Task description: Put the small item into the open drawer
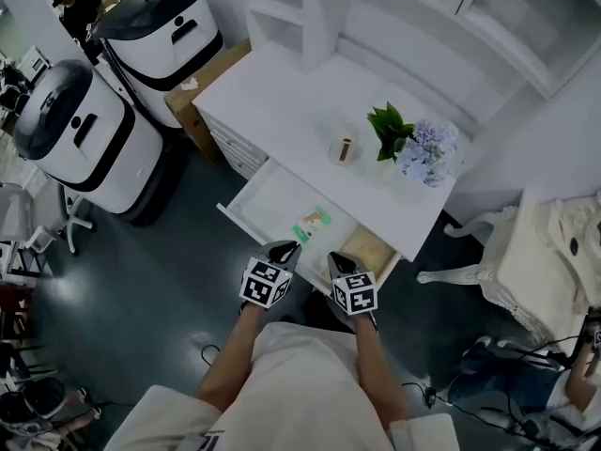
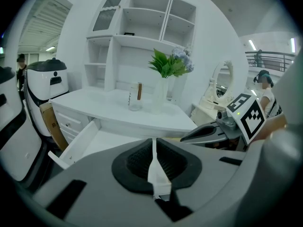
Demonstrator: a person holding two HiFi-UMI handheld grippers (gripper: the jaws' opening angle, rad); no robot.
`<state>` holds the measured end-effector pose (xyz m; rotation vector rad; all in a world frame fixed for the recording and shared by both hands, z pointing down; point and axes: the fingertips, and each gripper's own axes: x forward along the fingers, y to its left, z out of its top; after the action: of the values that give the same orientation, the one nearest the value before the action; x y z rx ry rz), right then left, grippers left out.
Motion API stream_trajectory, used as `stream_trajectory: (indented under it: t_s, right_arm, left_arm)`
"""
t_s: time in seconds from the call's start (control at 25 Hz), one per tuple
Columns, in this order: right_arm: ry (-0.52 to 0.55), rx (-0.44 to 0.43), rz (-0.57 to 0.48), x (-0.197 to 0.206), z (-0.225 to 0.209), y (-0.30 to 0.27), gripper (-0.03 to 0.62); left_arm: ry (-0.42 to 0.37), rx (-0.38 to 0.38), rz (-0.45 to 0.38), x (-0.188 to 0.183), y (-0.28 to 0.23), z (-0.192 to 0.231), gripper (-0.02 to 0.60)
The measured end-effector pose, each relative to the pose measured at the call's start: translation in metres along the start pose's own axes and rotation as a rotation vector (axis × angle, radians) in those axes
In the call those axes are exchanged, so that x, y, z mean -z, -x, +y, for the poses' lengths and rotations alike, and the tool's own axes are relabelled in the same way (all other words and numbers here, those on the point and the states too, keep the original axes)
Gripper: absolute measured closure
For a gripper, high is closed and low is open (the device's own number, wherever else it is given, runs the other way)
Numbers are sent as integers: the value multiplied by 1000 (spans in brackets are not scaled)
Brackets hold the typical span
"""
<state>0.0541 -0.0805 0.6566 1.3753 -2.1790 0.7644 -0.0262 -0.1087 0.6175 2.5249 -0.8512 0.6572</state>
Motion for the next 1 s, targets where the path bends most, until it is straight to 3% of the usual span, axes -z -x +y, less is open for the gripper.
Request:
stream_trajectory:
  t_s: [0.08, 0.32, 0.52, 1.0]
  right_arm:
    - [-2, 1, 0, 0, -2, 1, 569]
    - [-37, -1, -9, 3, -5, 3, 569]
    - [-57, -3, -7, 8, -7, 5, 569]
    - [-102, -34, -13, 9, 3, 0, 569]
  left_arm:
    - [10, 1, 2, 2, 0, 0, 565]
    - [17, -19, 25, 9, 0, 0, 567]
    - [103, -3, 15, 13, 0, -4, 568]
    - [63, 0, 51, 25, 7, 1, 566]
